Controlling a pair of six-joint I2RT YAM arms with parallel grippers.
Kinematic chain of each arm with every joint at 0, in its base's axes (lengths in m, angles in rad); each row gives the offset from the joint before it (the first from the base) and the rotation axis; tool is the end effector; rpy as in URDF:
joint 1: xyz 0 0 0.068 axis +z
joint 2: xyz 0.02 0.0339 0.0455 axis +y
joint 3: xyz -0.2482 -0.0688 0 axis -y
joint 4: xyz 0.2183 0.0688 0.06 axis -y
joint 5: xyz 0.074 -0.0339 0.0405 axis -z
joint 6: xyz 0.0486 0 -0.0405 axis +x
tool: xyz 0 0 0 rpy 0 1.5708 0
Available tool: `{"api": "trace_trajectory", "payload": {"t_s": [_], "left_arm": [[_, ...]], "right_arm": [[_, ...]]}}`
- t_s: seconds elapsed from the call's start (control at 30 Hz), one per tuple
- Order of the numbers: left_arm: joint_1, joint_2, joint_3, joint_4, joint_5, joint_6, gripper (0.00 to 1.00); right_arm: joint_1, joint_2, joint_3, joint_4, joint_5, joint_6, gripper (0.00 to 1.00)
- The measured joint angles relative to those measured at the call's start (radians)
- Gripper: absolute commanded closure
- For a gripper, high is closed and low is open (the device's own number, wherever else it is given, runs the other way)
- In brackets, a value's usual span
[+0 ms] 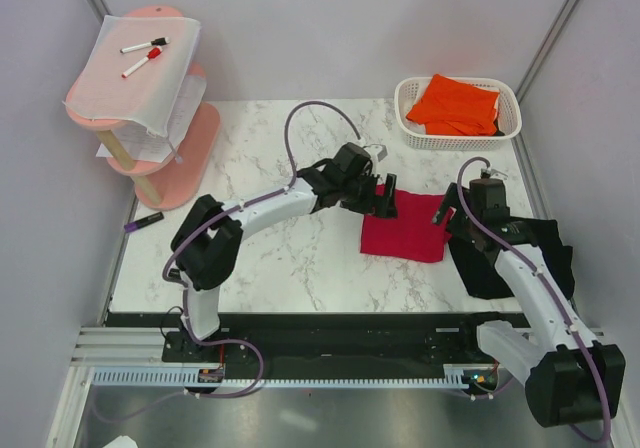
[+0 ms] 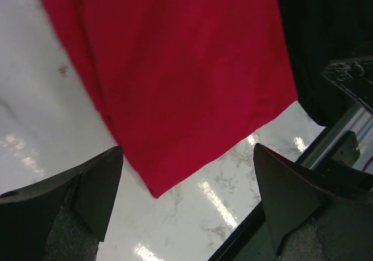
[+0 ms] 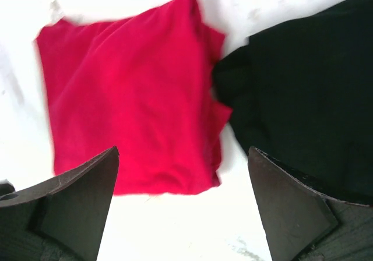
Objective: Fold and stack the t-shirts
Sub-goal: Put the neatly folded tshirt into the corner of the board with the right arm
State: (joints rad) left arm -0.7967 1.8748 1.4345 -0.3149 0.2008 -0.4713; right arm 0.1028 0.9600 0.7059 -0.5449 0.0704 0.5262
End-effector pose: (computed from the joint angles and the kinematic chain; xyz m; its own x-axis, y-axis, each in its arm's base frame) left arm 0.2768 -0.2970 0.2282 -0.7912 0.1728 -0.5867 0.4972 0.7404 -0.4524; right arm 0.1888 0.0160 0.2322 -0.6433 0.4373 -0.6284 0.3117 0.8993 0.3067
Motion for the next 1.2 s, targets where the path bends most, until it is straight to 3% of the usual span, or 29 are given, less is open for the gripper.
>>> {"api": "trace_trajectory", "payload": {"t_s": [0.2, 0.4, 0.57, 0.87, 1.1, 1.2], "left_arm": [[-0.064, 0.181, 0.136, 0.05, 0.073, -0.013, 0.0], [-0.075, 0.328, 0.2, 0.079, 0.106, -0.049, 0.0], [-0.051, 0.327, 0.193, 0.094, 0.095, -0.081, 0.0], [0.074, 0.185, -0.034, 0.172, 0.051, -0.128, 0.0], [0.134, 0.107, -0.129, 0.155, -0.011, -0.13, 0.0], [0.134, 0.092, -0.143, 0.142, -0.035, -0.13, 0.0]], "right_arm": [[-0.003, 0.109, 0.009, -0.015, 0.158, 0.026, 0.02], [-0.045, 0.217, 0.003, 0.008, 0.22, 0.054, 0.02], [-0.074, 0.232, 0.003, 0.011, 0.251, 0.052, 0.02], [-0.075, 0.307, 0.002, 0.021, 0.316, 0.043, 0.06], [-0.075, 0.467, 0.011, 0.083, 0.308, 0.027, 0.15], [-0.075, 0.504, 0.035, 0.111, 0.299, 0.02, 0.37]]}}
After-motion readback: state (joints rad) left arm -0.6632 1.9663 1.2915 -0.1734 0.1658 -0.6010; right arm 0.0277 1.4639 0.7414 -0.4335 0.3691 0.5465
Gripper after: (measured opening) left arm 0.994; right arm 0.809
